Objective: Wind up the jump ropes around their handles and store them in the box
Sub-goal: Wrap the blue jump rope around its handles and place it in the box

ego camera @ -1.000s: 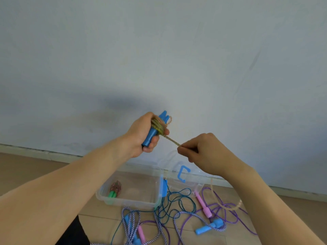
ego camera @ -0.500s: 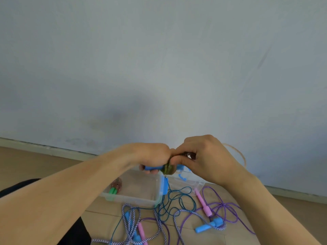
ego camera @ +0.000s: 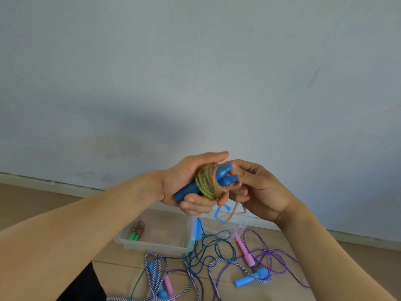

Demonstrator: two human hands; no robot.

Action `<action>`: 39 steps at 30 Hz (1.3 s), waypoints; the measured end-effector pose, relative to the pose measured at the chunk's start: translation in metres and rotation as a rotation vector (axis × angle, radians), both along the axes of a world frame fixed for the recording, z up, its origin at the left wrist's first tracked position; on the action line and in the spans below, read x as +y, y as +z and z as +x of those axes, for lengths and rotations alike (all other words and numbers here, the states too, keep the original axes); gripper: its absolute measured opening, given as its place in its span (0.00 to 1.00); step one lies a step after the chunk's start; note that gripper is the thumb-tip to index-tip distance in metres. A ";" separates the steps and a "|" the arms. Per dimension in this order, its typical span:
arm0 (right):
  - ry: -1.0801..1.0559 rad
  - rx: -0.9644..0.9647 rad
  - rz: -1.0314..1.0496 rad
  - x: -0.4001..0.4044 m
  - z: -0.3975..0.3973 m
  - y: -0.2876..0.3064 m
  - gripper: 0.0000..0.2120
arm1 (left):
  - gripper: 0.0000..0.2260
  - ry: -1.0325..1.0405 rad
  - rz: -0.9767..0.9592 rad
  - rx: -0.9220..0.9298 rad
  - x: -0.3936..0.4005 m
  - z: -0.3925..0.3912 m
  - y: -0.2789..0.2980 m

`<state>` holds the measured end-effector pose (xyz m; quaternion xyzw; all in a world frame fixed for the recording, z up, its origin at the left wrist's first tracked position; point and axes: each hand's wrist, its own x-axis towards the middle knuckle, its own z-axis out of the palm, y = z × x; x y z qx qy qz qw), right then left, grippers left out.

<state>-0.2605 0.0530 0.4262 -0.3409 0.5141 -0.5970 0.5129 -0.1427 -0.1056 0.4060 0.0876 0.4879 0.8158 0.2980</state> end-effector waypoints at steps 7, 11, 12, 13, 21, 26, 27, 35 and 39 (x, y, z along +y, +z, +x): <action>-0.146 0.094 0.056 -0.002 0.005 0.009 0.13 | 0.25 0.314 -0.051 -0.015 0.002 0.001 -0.001; -0.187 0.334 0.135 -0.002 0.003 0.011 0.09 | 0.23 0.530 -0.056 -0.034 0.004 -0.001 0.002; -0.198 0.374 0.156 -0.001 0.003 0.010 0.10 | 0.23 0.573 -0.046 -0.043 0.002 -0.002 0.002; -0.217 0.398 0.169 -0.001 0.004 0.009 0.10 | 0.23 0.598 -0.041 -0.052 0.001 -0.002 0.002; -0.315 1.099 0.126 -0.004 0.013 0.002 0.16 | 0.30 0.339 0.056 -0.122 0.006 0.003 0.001; -0.123 1.249 0.284 -0.005 0.009 -0.003 0.12 | 0.27 0.567 -0.133 -0.250 0.004 -0.002 0.000; -0.106 1.216 0.293 -0.004 0.011 -0.002 0.13 | 0.27 0.612 -0.185 -0.283 0.004 -0.003 -0.001; -0.289 0.997 0.239 -0.003 0.018 -0.003 0.07 | 0.19 0.988 -0.432 -0.411 -0.001 -0.008 -0.007; -0.319 1.052 0.187 -0.002 0.020 -0.003 0.07 | 0.18 1.132 -0.802 -0.255 -0.002 -0.009 -0.007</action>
